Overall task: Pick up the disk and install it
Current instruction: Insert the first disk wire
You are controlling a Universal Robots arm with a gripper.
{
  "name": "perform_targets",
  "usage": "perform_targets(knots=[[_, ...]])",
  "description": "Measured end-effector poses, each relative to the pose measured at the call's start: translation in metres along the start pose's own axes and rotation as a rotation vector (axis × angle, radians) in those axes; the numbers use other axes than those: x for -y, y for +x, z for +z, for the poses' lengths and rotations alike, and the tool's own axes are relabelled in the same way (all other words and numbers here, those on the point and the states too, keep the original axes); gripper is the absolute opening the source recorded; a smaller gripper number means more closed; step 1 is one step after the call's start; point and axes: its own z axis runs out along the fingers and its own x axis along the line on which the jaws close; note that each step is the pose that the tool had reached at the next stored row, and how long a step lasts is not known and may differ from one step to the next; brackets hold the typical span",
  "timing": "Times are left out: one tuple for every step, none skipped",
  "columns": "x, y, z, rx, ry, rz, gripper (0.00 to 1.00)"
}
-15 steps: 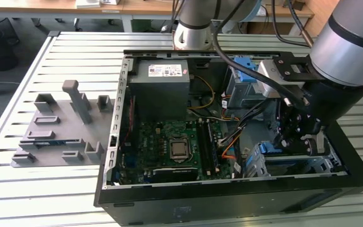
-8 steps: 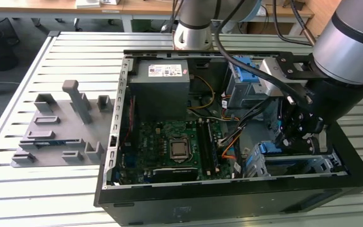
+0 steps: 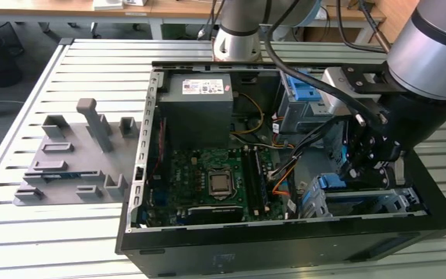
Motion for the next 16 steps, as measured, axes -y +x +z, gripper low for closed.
perform_targets(knots=[[0.0007, 0.0000, -0.0001, -0.0001, 0.0000, 0.000, 0.11], [0.0017, 0.0000, 0.0000, -0.0002, 0.0000, 0.000, 0.11], [0.0036, 0.0000, 0.0000, -0.0001, 0.0000, 0.000, 0.11], [0.0057, -0.0001, 0.0001, 0.0000, 0.0000, 0.000, 0.11], [0.0081, -0.0002, 0.0001, 0.0001, 0.0000, 0.000, 0.11], [0.0105, -0.0003, 0.0002, 0.0000, 0.0000, 0.000, 0.11], [0.0129, -0.0004, 0.0002, 0.0000, 0.0000, 0.000, 0.11], [0.0155, -0.0005, 0.0003, 0.0001, 0.0000, 0.000, 0.11], [0.0180, -0.0006, 0.0002, 0.0000, 0.0000, 0.000, 0.11], [0.0204, -0.0007, 0.0003, 0.0000, 0.0000, 0.000, 0.11], [0.0229, -0.0008, 0.0004, 0.0001, 0.0000, 0.000, 0.11], [0.0254, -0.0009, 0.0004, 0.0001, 0.0000, 0.000, 0.11], [0.0270, -0.0009, 0.0004, 0.0000, 0.0000, 0.000, 0.11], [0.0275, -0.0010, 0.0004, 0.0000, 0.0000, 0.000, 0.11], [0.0275, -0.0010, 0.0002, 0.0001, 0.0000, 0.000, 0.11], [0.0275, -0.0009, -0.0004, -0.0001, 0.0000, 0.000, 0.11]])
